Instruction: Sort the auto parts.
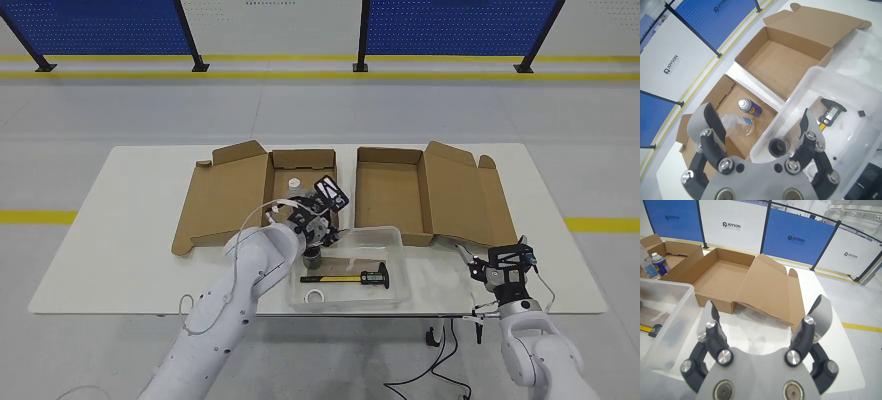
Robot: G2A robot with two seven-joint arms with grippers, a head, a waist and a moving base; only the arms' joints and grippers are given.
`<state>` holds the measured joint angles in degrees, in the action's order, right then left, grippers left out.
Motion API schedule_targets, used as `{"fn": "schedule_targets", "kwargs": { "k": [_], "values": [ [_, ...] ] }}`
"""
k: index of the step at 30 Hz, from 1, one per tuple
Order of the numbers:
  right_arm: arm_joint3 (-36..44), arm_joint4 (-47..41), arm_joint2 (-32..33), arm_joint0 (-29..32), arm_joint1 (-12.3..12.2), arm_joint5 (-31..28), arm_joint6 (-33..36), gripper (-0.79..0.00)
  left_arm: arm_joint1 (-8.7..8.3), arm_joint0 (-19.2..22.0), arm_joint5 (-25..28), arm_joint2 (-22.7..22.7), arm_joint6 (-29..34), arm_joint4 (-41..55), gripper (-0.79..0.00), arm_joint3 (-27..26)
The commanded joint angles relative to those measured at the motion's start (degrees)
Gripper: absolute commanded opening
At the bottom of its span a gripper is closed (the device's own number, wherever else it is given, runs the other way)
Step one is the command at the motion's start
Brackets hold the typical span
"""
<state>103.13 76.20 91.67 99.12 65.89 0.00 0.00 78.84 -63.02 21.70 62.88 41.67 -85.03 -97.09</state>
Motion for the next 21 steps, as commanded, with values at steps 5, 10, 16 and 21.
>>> {"fn": "schedule_targets", "kwargs": {
  "k": [5,10,16,21],
  "values": [
    [0.00,0.00,0.00,0.00,0.00,0.00,0.00,0.000,-0.14,-4.68,-1.95,2.07,4.41,10.34,0.000,-3.62],
    [0.00,0.00,0.00,0.00,0.00,0.00,0.00,0.000,-0.25,-5.88,-1.13,2.71,5.33,15.10,0.000,-4.55],
    [0.00,0.00,0.00,0.00,0.00,0.00,0.00,0.000,-0.25,-5.88,-1.13,2.71,5.33,15.10,0.000,-4.55],
    [0.00,0.00,0.00,0.00,0.00,0.00,0.00,0.000,-0.25,-5.88,-1.13,2.71,5.33,15.10,0.000,-4.55]
  ]
}}
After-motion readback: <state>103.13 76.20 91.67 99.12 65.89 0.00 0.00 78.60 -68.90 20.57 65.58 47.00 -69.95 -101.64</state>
